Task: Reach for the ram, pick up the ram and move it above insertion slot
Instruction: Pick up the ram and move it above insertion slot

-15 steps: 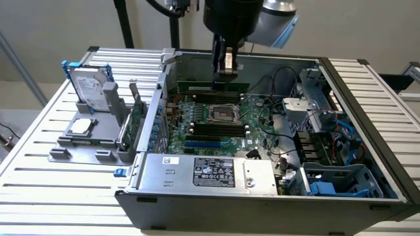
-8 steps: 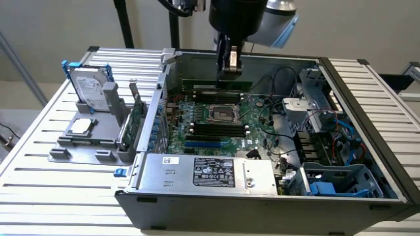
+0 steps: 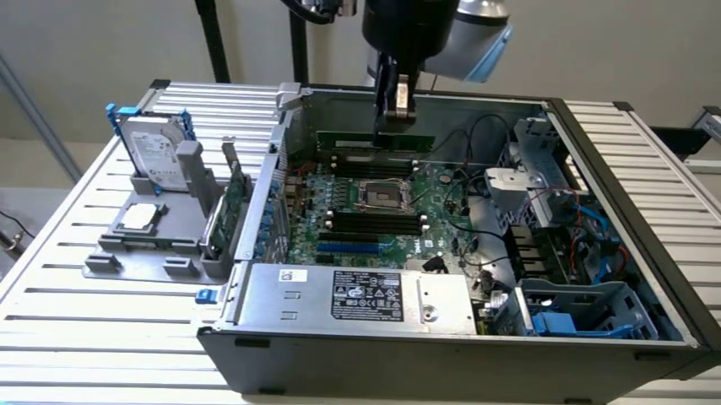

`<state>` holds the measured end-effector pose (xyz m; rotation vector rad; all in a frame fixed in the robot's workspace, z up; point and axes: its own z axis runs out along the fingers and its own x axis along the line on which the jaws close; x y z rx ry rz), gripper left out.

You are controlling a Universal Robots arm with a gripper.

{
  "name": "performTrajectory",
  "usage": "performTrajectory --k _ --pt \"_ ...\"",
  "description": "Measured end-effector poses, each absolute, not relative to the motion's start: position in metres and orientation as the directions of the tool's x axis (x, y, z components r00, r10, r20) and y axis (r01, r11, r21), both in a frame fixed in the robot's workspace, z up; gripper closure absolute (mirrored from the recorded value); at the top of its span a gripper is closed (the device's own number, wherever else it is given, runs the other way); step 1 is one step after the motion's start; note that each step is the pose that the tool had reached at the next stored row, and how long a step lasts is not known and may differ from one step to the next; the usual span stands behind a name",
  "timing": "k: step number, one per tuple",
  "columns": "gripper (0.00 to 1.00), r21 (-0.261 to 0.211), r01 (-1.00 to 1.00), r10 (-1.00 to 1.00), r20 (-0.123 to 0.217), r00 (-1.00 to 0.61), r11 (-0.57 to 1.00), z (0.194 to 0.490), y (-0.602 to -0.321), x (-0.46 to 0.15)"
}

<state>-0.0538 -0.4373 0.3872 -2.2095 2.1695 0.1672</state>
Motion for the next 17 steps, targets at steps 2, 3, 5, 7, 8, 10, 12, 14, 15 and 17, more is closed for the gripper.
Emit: performTrajectory --k 2,3,5,7,8,10,12,14,15,17 --pt "0.87 0.047 -0.999 -0.995 -0.103 0.012 -0.017 0.387 -0.435 -0.053" --pt "0.87 0.047 -0.999 -0.995 -0.102 0.01 -0.015 0.387 -0.434 -0.053" --pt "0.87 0.047 -0.999 -0.995 -0.098 0.005 -0.01 0.386 -0.432 -0.053" --pt "0.87 0.047 -0.999 -0.996 -0.094 0.0 -0.005 0.386 -0.43 -0.052" --pt "0.87 0.047 -0.999 -0.996 -0.092 -0.003 -0.002 0.386 -0.429 -0.052" --pt "0.87 0.047 -0.999 -0.996 -0.09 -0.009 0.004 0.386 -0.428 -0.052" --pt "0.87 0.047 -0.999 -0.996 -0.088 -0.016 0.012 0.386 -0.426 -0.052" --pt "0.87 0.047 -0.999 -0.996 -0.087 -0.023 0.019 0.386 -0.425 -0.052" --pt "0.87 0.047 -0.999 -0.996 -0.086 -0.025 0.021 0.386 -0.424 -0.052" --pt "0.87 0.047 -0.999 -0.996 -0.086 -0.026 0.022 0.386 -0.424 -0.052"
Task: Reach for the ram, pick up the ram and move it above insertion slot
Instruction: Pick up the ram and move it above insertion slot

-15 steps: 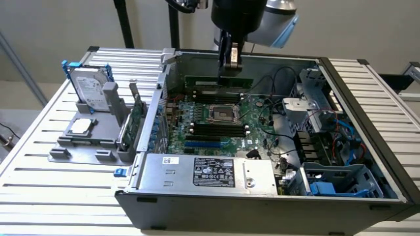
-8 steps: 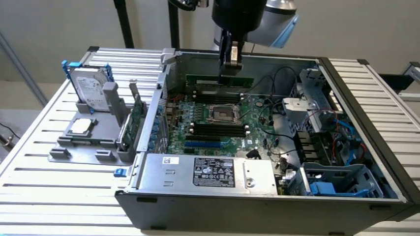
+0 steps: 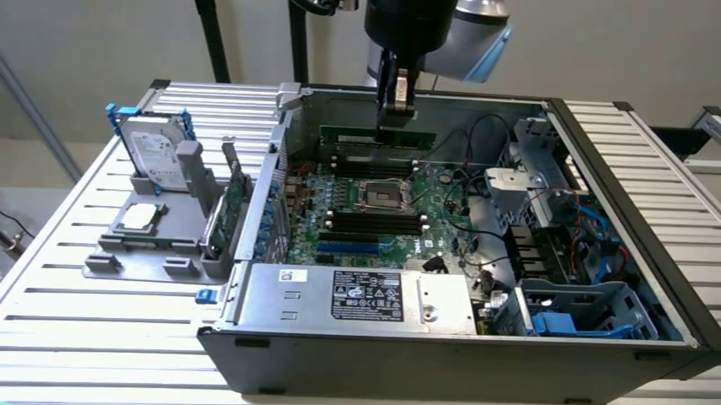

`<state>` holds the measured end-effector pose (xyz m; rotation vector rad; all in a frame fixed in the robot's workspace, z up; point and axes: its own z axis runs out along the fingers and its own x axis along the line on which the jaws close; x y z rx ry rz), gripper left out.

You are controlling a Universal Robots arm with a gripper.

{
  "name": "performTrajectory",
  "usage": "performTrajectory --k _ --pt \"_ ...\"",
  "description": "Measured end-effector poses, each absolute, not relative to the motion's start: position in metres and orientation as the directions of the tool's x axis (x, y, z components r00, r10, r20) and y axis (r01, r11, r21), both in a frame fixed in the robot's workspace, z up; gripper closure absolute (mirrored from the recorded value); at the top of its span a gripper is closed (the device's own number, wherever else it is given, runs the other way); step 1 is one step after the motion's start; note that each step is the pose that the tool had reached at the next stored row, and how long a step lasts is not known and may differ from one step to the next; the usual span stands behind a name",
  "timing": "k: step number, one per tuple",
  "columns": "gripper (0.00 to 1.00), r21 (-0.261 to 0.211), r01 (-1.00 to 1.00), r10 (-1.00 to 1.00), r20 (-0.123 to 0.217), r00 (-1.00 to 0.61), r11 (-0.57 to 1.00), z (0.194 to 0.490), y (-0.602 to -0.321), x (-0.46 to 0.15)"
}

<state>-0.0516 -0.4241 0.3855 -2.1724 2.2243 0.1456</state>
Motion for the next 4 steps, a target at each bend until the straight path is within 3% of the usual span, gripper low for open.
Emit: performTrajectory --k 4 --pt "0.87 0.047 -0.999 -0.996 -0.086 -0.026 0.022 0.3855 -0.4241 -0.0516"
